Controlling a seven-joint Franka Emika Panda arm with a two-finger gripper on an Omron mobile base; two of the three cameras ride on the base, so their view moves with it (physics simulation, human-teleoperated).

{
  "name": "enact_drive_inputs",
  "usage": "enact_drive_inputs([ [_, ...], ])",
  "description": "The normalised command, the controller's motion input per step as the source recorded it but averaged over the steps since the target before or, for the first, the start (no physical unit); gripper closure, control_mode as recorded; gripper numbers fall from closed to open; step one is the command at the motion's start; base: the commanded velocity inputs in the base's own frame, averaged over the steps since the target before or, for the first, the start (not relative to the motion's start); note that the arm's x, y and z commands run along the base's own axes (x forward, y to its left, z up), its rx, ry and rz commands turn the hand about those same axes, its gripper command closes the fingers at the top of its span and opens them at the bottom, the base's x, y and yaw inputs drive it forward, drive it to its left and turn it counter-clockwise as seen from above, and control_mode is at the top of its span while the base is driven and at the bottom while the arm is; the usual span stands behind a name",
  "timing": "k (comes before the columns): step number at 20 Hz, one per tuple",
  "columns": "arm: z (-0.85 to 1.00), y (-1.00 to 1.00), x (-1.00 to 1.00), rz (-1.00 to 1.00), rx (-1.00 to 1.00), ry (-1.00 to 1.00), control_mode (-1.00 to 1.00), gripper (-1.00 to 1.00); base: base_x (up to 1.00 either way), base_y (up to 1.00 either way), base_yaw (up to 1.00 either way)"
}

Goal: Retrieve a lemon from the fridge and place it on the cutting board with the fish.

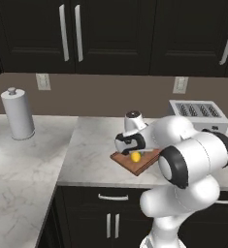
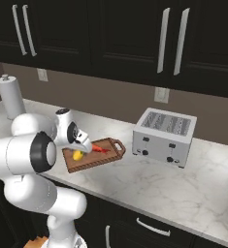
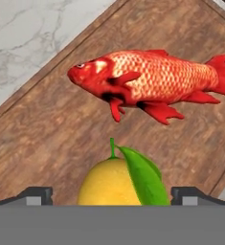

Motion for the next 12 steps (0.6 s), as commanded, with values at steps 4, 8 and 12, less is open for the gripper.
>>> enact_drive_inputs([
  [4, 0.29, 0.0, 0.0, 0.0, 0.0, 0.0, -1.0, -1.0, 0.0, 0.0, 0.0],
  [8, 0.23, 0.0, -0.11, 0.0, 0.0, 0.0, -1.0, -1.0, 0.0, 0.0, 0.0],
  [12, 0.06, 0.0, -0.28, 0.0, 0.0, 0.0, -1.0, -1.0, 0.0, 0.0, 0.0],
])
